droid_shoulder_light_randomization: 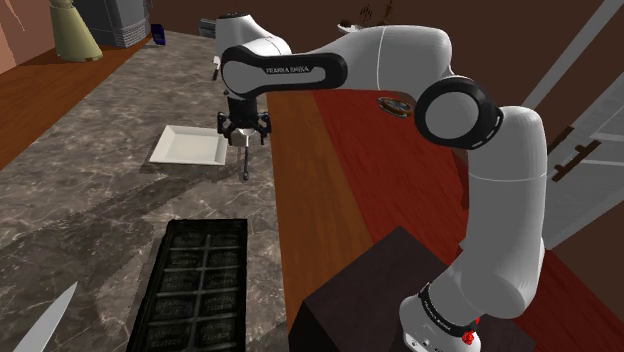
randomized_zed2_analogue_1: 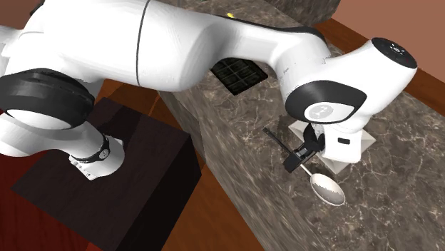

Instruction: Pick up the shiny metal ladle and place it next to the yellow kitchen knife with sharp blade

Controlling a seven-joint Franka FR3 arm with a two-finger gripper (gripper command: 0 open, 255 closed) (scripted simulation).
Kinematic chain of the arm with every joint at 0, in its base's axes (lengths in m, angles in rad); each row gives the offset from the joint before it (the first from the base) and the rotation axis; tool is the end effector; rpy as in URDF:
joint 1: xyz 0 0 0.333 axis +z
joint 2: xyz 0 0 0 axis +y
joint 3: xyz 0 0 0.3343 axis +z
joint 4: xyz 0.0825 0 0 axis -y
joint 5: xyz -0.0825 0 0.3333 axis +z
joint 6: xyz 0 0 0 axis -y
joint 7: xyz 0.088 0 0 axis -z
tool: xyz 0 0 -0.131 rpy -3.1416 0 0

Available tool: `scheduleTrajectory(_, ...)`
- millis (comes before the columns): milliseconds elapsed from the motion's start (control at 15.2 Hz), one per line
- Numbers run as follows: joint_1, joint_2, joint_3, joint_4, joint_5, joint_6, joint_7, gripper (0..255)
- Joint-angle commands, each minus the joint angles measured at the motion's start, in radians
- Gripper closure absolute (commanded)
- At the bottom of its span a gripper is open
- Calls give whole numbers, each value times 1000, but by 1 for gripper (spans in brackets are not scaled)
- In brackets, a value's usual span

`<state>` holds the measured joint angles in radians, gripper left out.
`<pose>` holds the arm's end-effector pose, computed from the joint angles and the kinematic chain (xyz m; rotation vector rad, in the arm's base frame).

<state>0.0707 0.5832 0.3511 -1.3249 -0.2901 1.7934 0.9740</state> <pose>0.6388 0.1961 0.4099 2.9204 -0.7812 -0.0077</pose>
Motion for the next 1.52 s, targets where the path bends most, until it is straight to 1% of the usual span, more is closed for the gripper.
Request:
scheduleTrajectory(0, -2, 2, -1, -14, -1, 16, 2, 0)
scheduleTrajectory(462, -2, 3, -1, -13, -2, 16, 1, 0)
scheduleTrajectory(528, -2, 3, -1, -13, -2, 16, 1, 255)
scheduleTrajectory(1122, -2, 3, -1, -14, -2, 16, 2, 255)
scheduleTrajectory(1452, 2, -8, 2, 38, 4, -44, -8, 255)
